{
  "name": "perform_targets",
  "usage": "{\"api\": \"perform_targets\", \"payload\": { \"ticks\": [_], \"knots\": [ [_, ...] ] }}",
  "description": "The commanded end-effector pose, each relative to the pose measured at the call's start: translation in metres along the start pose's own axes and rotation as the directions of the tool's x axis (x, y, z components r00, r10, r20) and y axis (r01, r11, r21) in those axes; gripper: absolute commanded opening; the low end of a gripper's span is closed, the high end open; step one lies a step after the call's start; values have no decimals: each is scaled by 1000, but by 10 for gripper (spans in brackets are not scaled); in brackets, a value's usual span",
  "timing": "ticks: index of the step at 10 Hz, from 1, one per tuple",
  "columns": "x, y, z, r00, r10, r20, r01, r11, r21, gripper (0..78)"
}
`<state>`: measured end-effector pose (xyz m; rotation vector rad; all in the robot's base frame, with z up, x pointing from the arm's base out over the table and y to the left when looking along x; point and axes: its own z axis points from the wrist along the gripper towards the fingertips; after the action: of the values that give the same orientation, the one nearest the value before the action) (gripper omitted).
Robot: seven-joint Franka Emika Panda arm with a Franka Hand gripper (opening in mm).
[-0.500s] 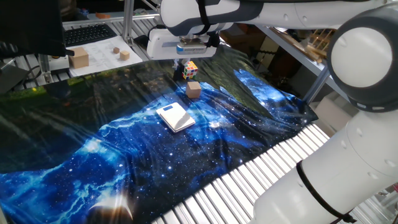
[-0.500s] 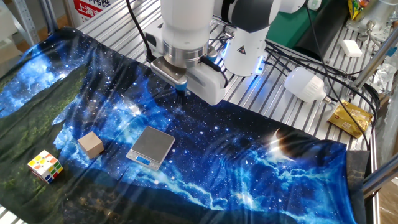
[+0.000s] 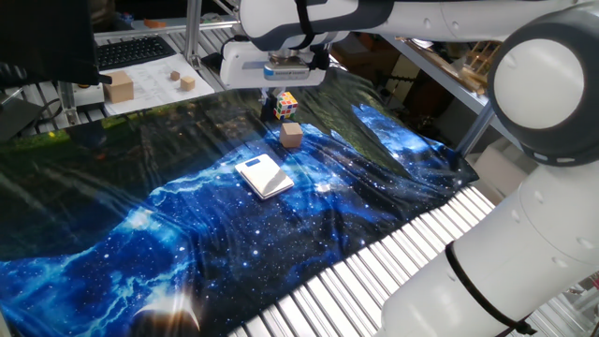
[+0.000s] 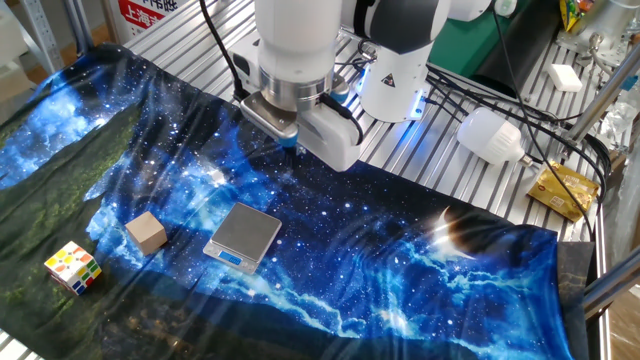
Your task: Place the block on the scale
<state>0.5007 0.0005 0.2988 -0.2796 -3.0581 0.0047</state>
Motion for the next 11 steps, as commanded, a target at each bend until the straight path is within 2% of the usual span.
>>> {"api": "perform_targets", "payload": {
  "ticks": [1, 6, 11],
  "knots": [
    [-13, 3, -5, 1000, 10, 4, -10, 1000, 0, 0],
    [-20, 2, -6, 1000, 11, 16, -11, 1000, 20, 0],
    [-39, -12, -9, 1000, 4, 14, -5, 1000, 22, 0]
  ]
}}
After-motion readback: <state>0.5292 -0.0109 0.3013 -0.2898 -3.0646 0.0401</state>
